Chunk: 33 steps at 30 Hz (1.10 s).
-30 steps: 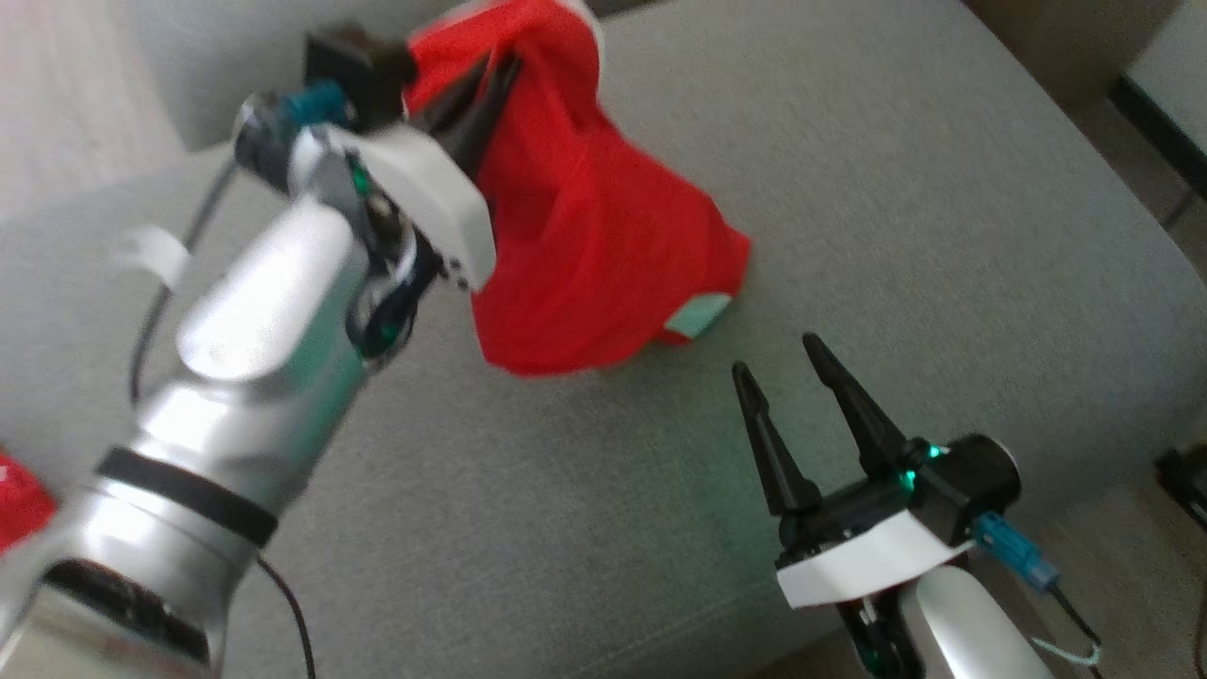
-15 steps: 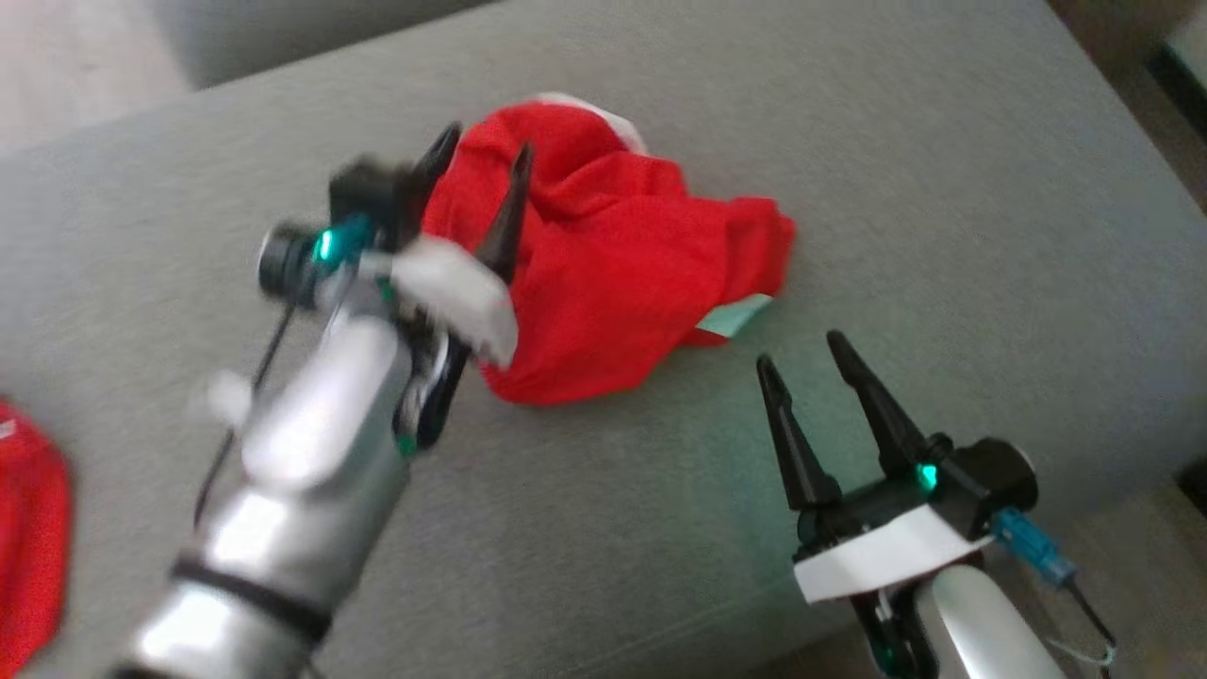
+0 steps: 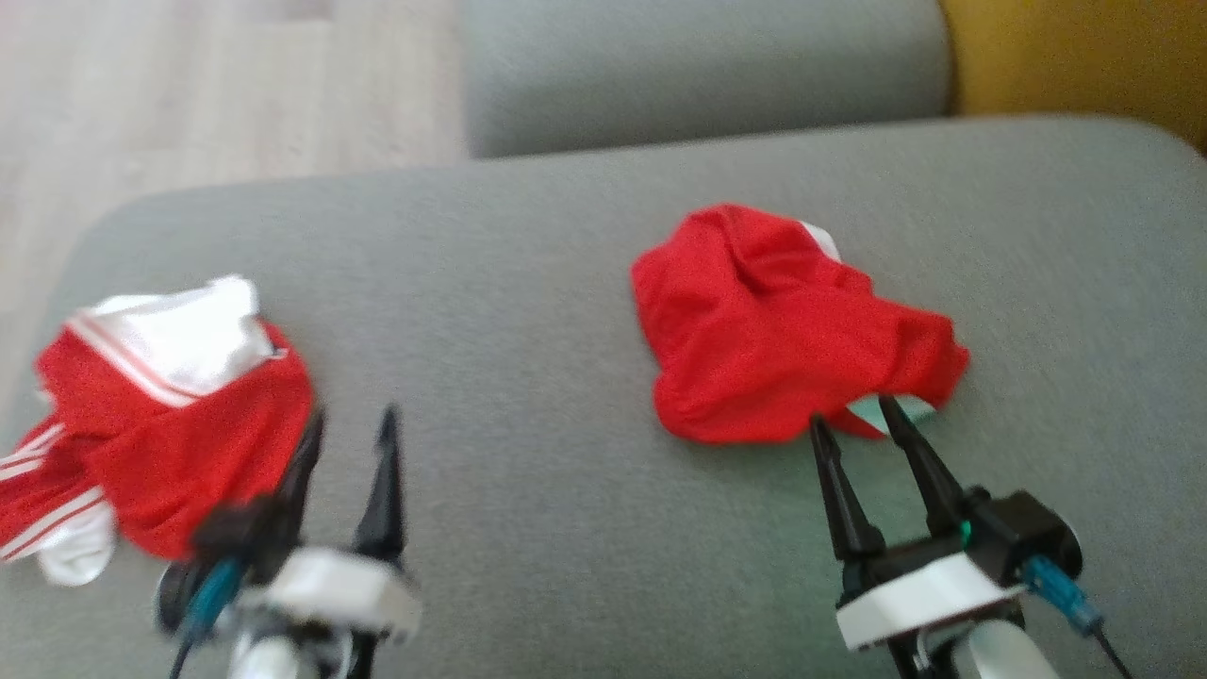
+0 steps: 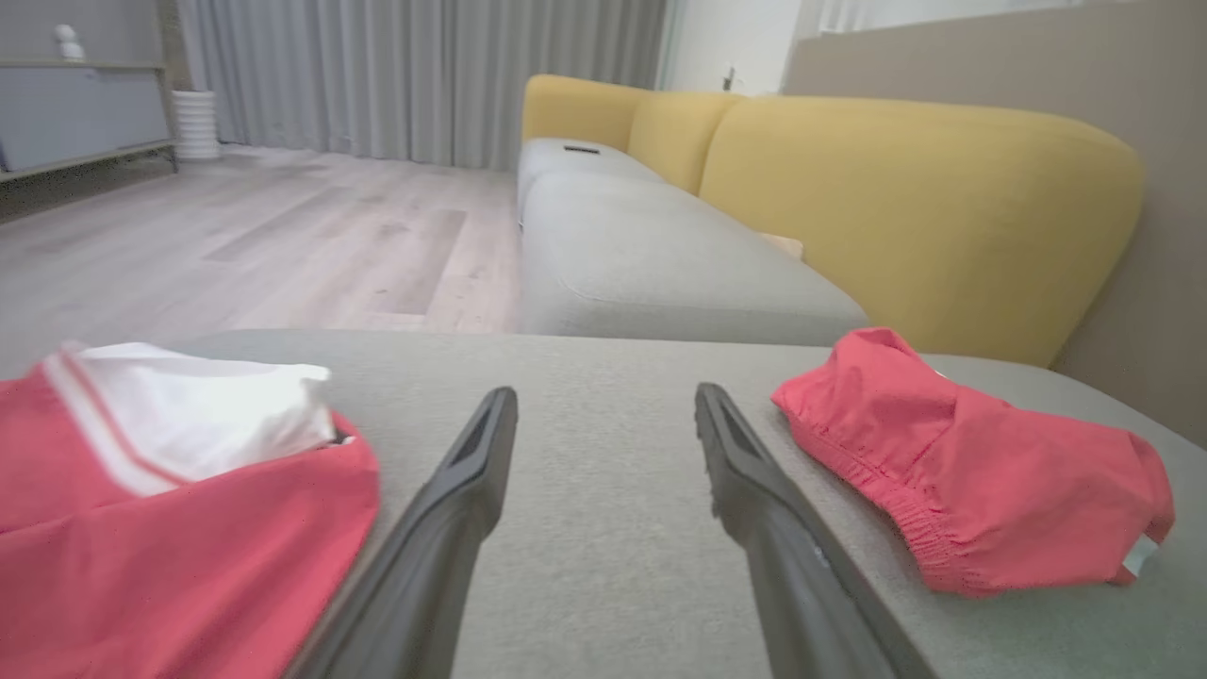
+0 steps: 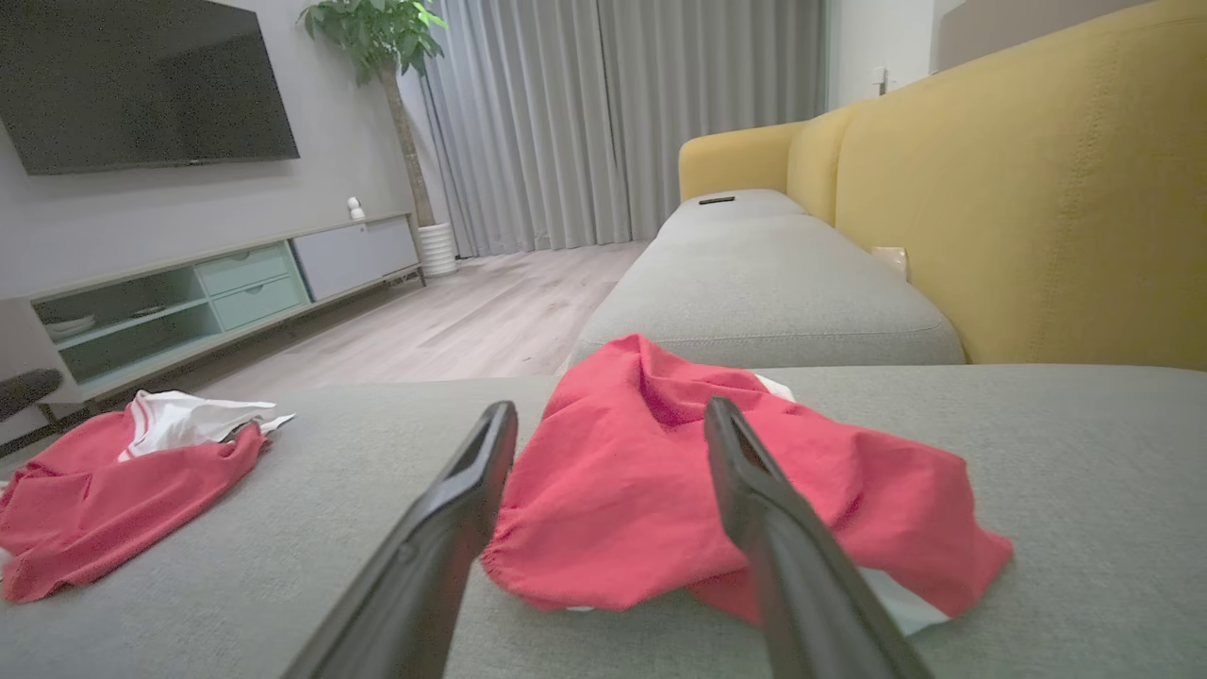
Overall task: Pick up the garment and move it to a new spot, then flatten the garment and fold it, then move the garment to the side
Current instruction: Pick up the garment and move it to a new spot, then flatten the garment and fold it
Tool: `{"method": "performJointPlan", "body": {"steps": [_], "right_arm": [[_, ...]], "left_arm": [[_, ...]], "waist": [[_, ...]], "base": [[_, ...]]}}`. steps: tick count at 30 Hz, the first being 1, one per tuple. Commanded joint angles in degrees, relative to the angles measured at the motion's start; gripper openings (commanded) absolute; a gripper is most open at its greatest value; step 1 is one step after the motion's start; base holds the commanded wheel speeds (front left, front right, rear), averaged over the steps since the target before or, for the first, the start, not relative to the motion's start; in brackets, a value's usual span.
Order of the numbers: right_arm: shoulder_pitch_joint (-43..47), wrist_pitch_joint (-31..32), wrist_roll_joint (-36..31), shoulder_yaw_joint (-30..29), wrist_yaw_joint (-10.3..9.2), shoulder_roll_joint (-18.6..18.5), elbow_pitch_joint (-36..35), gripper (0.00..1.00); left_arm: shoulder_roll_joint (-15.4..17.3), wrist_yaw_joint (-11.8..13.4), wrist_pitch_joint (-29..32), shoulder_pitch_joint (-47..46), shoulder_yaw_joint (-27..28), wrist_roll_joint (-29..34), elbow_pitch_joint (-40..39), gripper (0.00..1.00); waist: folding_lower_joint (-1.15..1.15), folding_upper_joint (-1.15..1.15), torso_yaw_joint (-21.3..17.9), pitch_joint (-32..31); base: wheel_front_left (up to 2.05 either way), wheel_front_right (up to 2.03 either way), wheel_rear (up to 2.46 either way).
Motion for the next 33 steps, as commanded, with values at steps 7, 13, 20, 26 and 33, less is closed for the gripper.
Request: {"method": "performJointPlan", "body": {"steps": [7, 13, 20, 26, 33], "right_arm": [[2.9, -0.6, -0.8, -0.6, 0.3, 0.1, -2.4, 1.0], [6.0, -0.6, -0.8, -1.0, 0.3, 0.1, -2.7, 1.0], [7.6, -0.6, -1.1, -1.0, 0.3, 0.1, -3.0, 1.0], [7.7, -0.6, -1.4, -1.2, 0.3, 0.1, -2.9, 1.0], [7.9, -0.6, -1.9, -0.7, 0.3, 0.1, -2.4, 1.0]], "left_arm": [[-2.1, -2.3, -0.5, 9.9, 9.0, 6.9, -13.6, 1.0], [-3.2, -3.6, -0.5, 16.4, 10.8, 10.4, -17.7, 1.0], [-3.7, -3.5, -0.5, 18.4, 11.4, 11.0, -17.0, 1.0], [-3.7, -3.2, -0.5, 18.7, 10.1, 12.0, -16.5, 1.0], [-3.7, -3.0, -0.5, 18.8, 9.5, 12.0, -15.4, 1.0]], "waist": [[0.01, 0.0, 5.2, -5.9], [0.01, 0.0, 5.5, -7.3], [0.01, 0.0, 5.6, -8.1], [0.01, 0.0, 5.4, -8.7], [0.01, 0.0, 5.1, -8.8]], "base": [[0.0, 0.0, 0.0], [0.0, 0.0, 0.0], [0.0, 0.0, 0.0], [0.0, 0.0, 0.0], [0.0, 0.0, 0.0]]}}
